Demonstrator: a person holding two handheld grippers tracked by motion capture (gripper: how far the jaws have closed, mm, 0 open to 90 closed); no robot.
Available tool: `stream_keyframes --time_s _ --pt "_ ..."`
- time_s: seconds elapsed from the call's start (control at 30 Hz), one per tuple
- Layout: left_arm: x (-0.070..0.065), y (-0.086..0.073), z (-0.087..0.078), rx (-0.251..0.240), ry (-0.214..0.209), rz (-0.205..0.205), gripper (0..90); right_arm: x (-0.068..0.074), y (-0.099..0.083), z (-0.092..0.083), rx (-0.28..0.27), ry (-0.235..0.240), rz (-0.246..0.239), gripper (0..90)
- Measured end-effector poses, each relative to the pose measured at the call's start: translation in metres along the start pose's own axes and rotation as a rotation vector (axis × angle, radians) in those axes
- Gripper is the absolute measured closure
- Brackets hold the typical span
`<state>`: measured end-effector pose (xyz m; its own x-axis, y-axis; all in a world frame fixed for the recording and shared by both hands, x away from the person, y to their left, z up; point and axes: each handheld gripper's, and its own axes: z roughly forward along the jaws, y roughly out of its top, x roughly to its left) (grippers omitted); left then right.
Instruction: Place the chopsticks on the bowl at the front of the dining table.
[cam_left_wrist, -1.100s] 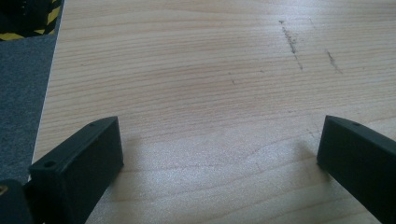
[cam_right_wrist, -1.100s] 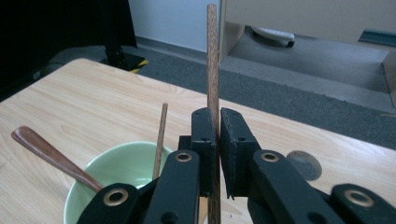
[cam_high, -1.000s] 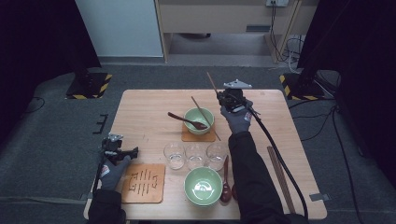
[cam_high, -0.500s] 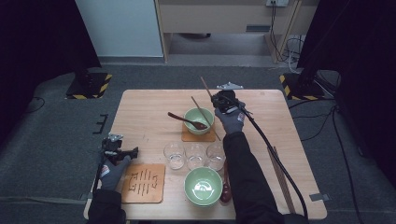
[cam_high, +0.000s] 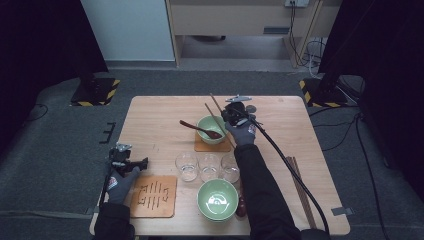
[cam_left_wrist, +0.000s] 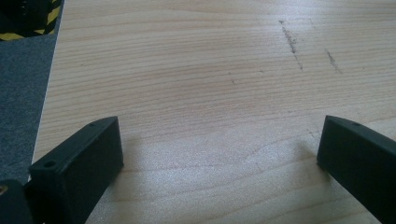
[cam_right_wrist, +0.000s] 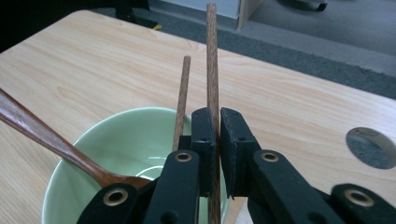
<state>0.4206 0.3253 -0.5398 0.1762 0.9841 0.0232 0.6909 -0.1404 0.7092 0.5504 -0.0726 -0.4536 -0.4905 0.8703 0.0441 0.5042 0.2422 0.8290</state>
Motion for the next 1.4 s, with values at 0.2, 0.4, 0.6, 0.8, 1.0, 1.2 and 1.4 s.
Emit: stream_keyframes --time_s 0.2,0.4,0.6,0.8,1.0,1.2,1.4 --pt "0.0 0.0 0.0 0.0 0.0 0.0 0.0 0.004 -0.005 0.008 0.035 0.008 -0.007 84.6" --pt "0.0 0.0 0.0 0.0 0.0 0.0 0.0 0.006 -0.008 0.015 0.063 0.005 -0.009 84.6" --pt "0.0 0.0 0.0 0.0 0.0 0.0 0.0 0.008 -0.009 0.019 0.082 -0.005 -0.007 84.5" --pt "0.0 0.0 0.0 0.0 0.0 0.0 0.0 0.009 -0.008 0.02 0.089 0.007 -0.005 83.0" --pt "0.0 0.0 0.0 0.0 0.0 0.0 0.0 0.006 -0.005 0.013 0.064 0.011 -0.002 74.9" --pt "0.0 0.0 0.0 0.0 0.0 0.0 0.0 0.01 -0.007 0.005 0.053 0.029 -0.035 64.8" --pt "0.0 0.0 0.0 0.0 0.0 0.0 0.0 0.012 -0.011 0.006 0.079 0.025 -0.059 63.9"
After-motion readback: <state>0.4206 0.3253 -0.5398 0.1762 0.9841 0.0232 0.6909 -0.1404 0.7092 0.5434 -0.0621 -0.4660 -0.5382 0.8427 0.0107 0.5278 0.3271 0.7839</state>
